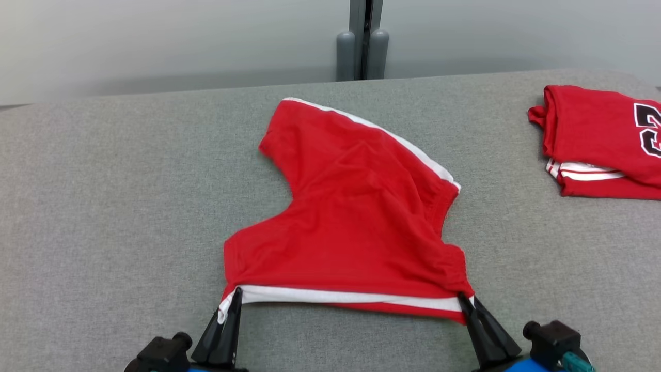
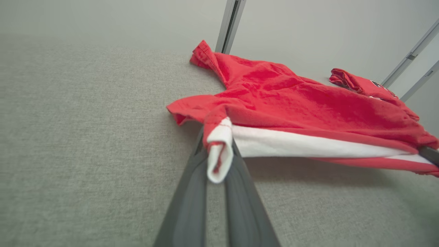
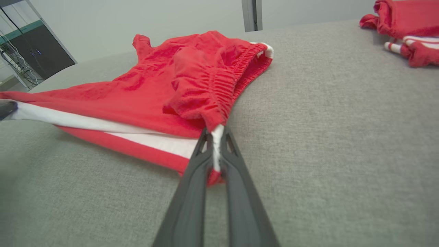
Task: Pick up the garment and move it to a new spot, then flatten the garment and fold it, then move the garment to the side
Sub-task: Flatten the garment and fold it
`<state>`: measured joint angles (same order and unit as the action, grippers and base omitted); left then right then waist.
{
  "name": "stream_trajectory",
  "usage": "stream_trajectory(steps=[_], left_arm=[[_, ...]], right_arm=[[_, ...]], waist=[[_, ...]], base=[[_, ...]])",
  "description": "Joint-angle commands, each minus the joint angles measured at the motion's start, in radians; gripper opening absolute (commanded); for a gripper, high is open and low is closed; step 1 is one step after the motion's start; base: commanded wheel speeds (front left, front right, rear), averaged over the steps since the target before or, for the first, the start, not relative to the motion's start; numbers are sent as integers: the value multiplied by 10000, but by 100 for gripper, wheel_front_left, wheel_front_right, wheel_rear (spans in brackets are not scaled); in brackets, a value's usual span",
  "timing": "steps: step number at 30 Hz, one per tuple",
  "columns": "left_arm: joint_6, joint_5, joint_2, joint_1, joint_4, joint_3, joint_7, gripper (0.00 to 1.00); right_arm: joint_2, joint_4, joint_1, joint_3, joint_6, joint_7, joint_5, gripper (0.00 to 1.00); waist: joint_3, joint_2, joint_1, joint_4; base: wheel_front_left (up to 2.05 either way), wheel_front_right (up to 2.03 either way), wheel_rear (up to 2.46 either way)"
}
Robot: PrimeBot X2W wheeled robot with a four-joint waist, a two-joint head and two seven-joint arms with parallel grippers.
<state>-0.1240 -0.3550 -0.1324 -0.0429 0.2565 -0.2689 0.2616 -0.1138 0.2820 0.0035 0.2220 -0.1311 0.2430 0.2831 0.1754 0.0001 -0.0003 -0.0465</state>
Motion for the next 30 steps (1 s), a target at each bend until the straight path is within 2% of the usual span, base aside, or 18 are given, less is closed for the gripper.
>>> stream_trajectory(steps=[1,6,10,17,22,27,30], left_arm=[[-34,34,-102,-108,-85,98,46,0],[-53,191,-270,124,-241,103,46,0],[-72,402,-645,816,-236,1,46,0],[-59,753,-1712,2963,-194,-233,-340,0],[-65,647,-2584,4813,-93,-505,-907,0],[-67,451,-3367,6559,399,-1173,-1460,0],[-68,295,-3527,7156,712,-1392,-1622,0]], right_arm=[[28,-154,224,-36,5,-72,-38,0],[186,-739,431,-52,3,-333,-58,0],[266,-1046,18,-22,3,-388,-121,0],[444,-1259,-1276,386,3,-314,-8,0],[593,-1040,-2512,911,3,-198,148,0],[627,-571,-3787,1357,3,-9,559,0],[619,-377,-4244,1513,3,66,801,0]], waist=[[-49,-1,3,-20],[-53,-1,3,-45],[137,-1,3,-204],[890,-1,3,-770],[1691,-1,3,-1323],[2414,-1,3,-1843],[2643,-1,3,-2049]], base=[[0,0,0],[0,0,0],[0,0,0],[0,0,0],[0,0,0],[0,0,0],[0,0,0]])
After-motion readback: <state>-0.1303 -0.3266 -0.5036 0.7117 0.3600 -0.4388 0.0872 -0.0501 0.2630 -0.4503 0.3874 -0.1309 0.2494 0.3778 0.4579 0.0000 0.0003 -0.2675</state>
